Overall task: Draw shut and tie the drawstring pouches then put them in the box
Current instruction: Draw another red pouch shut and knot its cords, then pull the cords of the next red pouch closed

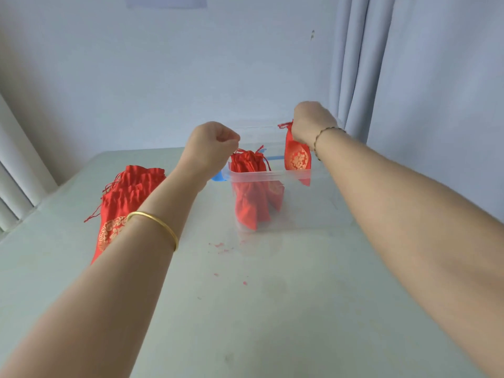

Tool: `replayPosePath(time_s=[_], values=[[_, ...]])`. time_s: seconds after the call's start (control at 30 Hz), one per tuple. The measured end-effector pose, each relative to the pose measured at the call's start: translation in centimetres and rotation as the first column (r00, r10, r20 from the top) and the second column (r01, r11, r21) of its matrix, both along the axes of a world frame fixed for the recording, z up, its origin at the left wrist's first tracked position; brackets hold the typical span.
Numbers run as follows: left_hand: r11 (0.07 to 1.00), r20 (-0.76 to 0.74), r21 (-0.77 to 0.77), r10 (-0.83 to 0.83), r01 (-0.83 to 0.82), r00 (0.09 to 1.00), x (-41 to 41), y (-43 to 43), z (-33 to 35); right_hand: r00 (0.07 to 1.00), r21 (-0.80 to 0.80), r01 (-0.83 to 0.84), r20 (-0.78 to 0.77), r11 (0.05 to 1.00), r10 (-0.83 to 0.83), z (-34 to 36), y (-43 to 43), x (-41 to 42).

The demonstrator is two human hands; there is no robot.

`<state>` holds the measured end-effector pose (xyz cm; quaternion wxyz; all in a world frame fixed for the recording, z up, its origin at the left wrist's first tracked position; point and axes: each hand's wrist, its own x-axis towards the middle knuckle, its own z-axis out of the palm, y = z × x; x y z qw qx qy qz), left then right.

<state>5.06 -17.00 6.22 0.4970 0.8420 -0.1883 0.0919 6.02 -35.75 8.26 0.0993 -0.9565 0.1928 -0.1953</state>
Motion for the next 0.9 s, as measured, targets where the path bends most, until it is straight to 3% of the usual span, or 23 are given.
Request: replayPosePath(time_s=[0.1, 0.2, 0.27, 0.37, 0.6, 0.9], values=[[1.0, -0.012, -0.015, 0.003, -0.003, 1.0, 1.0, 0.0, -0.3, 0.987, 0.051, 0.012, -0.159, 0.999, -0.003, -0.8, 0.1, 1.8], [1.0, -0.021, -0.029, -0.006, 0.006, 1.0, 1.5, 0.1, -0.5, 0.962, 0.392, -0.042, -0.232, 0.919, 0.143, -0.8, 0.6, 2.7], [0.999, -0.027, -0.033, -0.012, 0.011, 1.0, 1.8, 0.3, -0.6, 0.917, 0.509, -0.02, -0.333, 0.861, 0.218, -1.1, 1.1, 3.3], [0.999, -0.031, -0.039, -0.015, 0.013, 0.999, 1.9, 0.4, -0.7, 0.838, 0.535, 0.071, -0.49, 0.842, 0.241, -1.6, 1.5, 3.6], [0.998, -0.04, -0.064, -0.021, 0.019, 0.999, 1.4, 0.5, -0.9, 0.814, 0.447, 0.069, -0.542, 0.892, 0.209, -2.2, 0.6, 3.2], [0.993, -0.025, -0.11, 0.035, -0.038, 0.999, 1.8, 1.3, -1.5, 0.903, 0.471, 0.001, -0.38, 0.882, 0.202, -0.8, 1.2, 1.4]])
